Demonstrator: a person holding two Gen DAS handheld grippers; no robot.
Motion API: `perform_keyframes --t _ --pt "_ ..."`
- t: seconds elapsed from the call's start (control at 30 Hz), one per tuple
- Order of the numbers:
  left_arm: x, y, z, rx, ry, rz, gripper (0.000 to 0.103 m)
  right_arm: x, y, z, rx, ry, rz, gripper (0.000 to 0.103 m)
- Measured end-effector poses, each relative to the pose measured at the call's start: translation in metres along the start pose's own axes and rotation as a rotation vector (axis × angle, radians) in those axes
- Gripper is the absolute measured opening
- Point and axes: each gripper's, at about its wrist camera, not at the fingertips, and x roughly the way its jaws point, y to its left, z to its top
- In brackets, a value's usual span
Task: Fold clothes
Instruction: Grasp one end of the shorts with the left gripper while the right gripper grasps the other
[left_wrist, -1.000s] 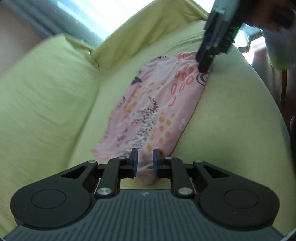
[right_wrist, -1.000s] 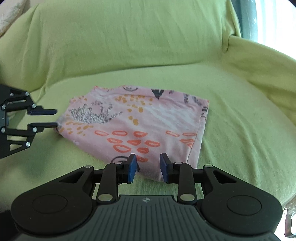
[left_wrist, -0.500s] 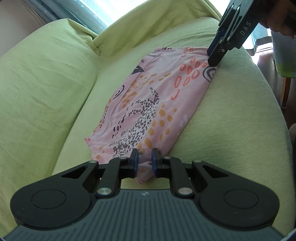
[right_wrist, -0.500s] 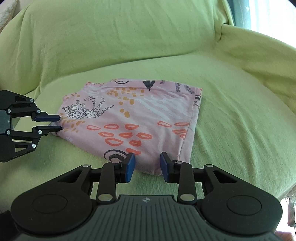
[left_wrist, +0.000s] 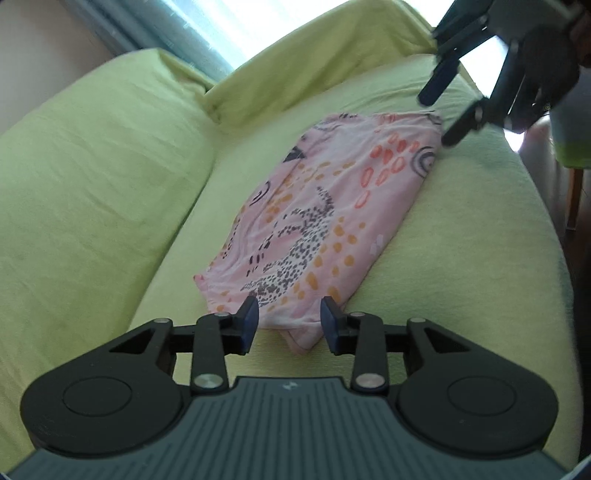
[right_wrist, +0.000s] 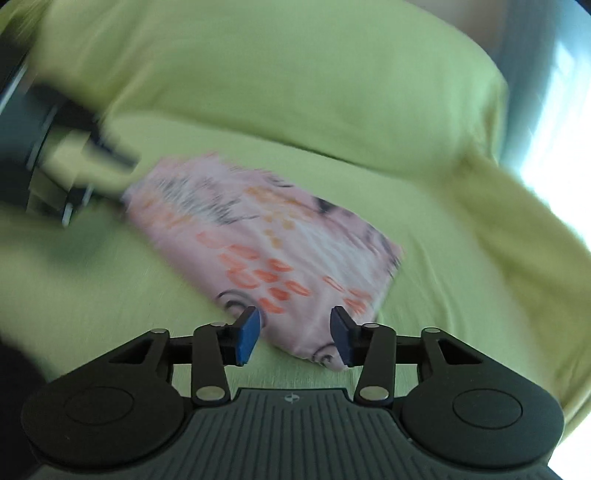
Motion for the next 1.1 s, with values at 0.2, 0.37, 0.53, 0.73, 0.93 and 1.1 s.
perform_keyframes --t 0.2,0.37,0.53,0.73,0.93,1.1 --pt "0.003 -0.019 0.007 0.092 -0.029 -0.019 0.044 0.024 0.049 -0.010 -0.470 0.065 -0.119 0.045" --pt "0.016 -0.041 0.026 0.115 -0.064 -0.059 0.052 0.036 0.060 -0.008 -0.529 0.022 -0.143 0.046" --pt "0.039 -0.064 0.049 0.160 -0.111 -0.017 0.058 0.047 0.056 -0.003 -0.533 -0.017 -0.193 0.051" --pt "0.057 -0.063 0.043 0.292 -0.093 0.099 0.062 0.045 0.048 -0.004 -0.503 -0.012 -0.207 0.054" --pt "0.059 -0.048 0.024 0.306 -0.021 0.163 0.056 0.044 0.047 -0.002 -0.484 -0.008 -0.222 0.054" --pt "0.062 -0.067 0.034 0.348 -0.043 0.154 0.043 0.051 0.072 0.010 -0.540 -0.070 -0.190 0.054"
